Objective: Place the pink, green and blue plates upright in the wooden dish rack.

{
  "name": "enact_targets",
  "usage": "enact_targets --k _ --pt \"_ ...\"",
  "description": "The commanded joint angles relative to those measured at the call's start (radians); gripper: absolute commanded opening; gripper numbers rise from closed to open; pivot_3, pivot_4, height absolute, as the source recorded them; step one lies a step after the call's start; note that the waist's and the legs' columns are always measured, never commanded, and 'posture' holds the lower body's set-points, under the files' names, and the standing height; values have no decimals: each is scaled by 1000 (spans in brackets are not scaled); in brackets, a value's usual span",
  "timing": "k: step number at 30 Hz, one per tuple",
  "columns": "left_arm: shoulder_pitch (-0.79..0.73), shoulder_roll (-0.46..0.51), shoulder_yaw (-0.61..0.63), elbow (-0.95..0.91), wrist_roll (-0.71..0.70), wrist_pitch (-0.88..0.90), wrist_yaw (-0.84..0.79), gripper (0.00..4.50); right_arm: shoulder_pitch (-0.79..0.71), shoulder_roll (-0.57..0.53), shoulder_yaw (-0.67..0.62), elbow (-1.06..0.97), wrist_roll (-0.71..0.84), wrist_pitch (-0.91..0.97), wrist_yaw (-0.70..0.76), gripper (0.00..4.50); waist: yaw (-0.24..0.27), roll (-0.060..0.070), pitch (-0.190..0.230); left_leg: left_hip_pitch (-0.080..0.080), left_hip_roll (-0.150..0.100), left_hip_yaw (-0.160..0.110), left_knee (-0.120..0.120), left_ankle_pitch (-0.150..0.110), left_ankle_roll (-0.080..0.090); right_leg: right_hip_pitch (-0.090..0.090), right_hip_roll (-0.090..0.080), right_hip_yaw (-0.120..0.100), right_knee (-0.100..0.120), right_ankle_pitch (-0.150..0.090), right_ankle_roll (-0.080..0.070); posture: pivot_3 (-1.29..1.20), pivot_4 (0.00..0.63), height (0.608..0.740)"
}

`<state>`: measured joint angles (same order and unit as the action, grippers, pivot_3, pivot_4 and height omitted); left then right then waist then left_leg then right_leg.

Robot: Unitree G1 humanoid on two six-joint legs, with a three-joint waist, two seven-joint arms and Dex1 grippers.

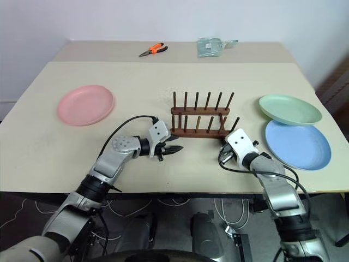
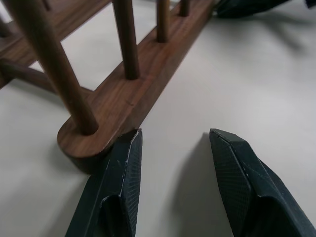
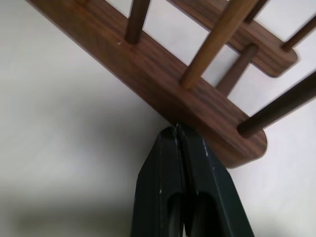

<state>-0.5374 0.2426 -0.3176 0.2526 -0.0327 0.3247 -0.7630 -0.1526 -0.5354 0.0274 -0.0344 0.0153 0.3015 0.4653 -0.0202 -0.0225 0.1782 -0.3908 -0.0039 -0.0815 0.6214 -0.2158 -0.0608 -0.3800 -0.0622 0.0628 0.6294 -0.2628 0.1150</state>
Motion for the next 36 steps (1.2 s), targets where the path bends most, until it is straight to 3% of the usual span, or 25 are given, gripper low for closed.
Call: enact_targets --k 1,5,7,10,13,15,21,26,30,33,36 --pt "-6 8 11 90 39 -9 48 2219 -41 14 10 87 -33 -23 -23 0 1 0 0 0 0 0 0 0 0 0 0 0 0 0 0 0 150 740" --pt "-10 17 4 98 45 -33 56 2219 -55 10 -2 99 -16 -29 1 0 2 0 -1 0 0 0 0 0 0 0 0 0 0 1 -1 0 150 740" --pt "-1 40 18 69 43 -75 54 2154 -30 -8 -27 48 33 3 52 514 1 0 -1 0 0 0 0 0 0 0 0 0 0 1 -1 0 150 740" --pt "19 83 75 -25 8 -225 45 3063 22 -37 -55 -68 102 24 132 1703 -2 0 -1 0 0 0 -1 0 0 0 0 0 0 0 -1 0 150 740" --pt "27 91 224 -114 -101 -253 92 4500 56 -65 -72 -171 127 38 163 3281 0 0 0 -2 1 0 -6 0 0 -6 0 1 1 1 0 0 150 740" --pt "19 116 325 -92 -119 -235 164 4500 57 -76 -68 -204 121 38 168 4232 2 0 1 -5 1 0 -6 0 0 -9 0 1 1 1 1 0 150 740" --pt "25 152 603 -61 -193 -95 426 4500 16 -74 -52 -204 121 44 176 4232 1 0 1 -5 0 1 -7 0 0 -9 0 1 1 2 3 0 150 740" --pt "-5 93 898 -83 -232 127 904 4500 -15 -75 -13 -144 91 7 187 4232 6 -4 2 -6 0 0 -6 0 0 -9 0 1 0 2 5 0 150 740" --pt "-12 34 948 -173 -329 276 960 4500 -36 -71 -3 -120 95 -8 200 4232 14 -5 3 -7 -1 -1 -6 0 0 -9 -1 -1 1 2 5 0 150 740" --pt "-44 -29 1056 -187 -472 371 1033 4500 -52 -69 1 -103 89 -23 204 4232 11 -6 2 -9 -1 -2 -4 0 -1 -9 -1 -2 0 2 5 0 150 740" --pt "-62 -27 1078 -147 -539 417 1020 4500 -60 -62 -1 -101 90 -30 200 4232 3 -6 2 -9 -1 -2 -5 0 -1 -9 -1 -2 0 2 5 0 150 740"
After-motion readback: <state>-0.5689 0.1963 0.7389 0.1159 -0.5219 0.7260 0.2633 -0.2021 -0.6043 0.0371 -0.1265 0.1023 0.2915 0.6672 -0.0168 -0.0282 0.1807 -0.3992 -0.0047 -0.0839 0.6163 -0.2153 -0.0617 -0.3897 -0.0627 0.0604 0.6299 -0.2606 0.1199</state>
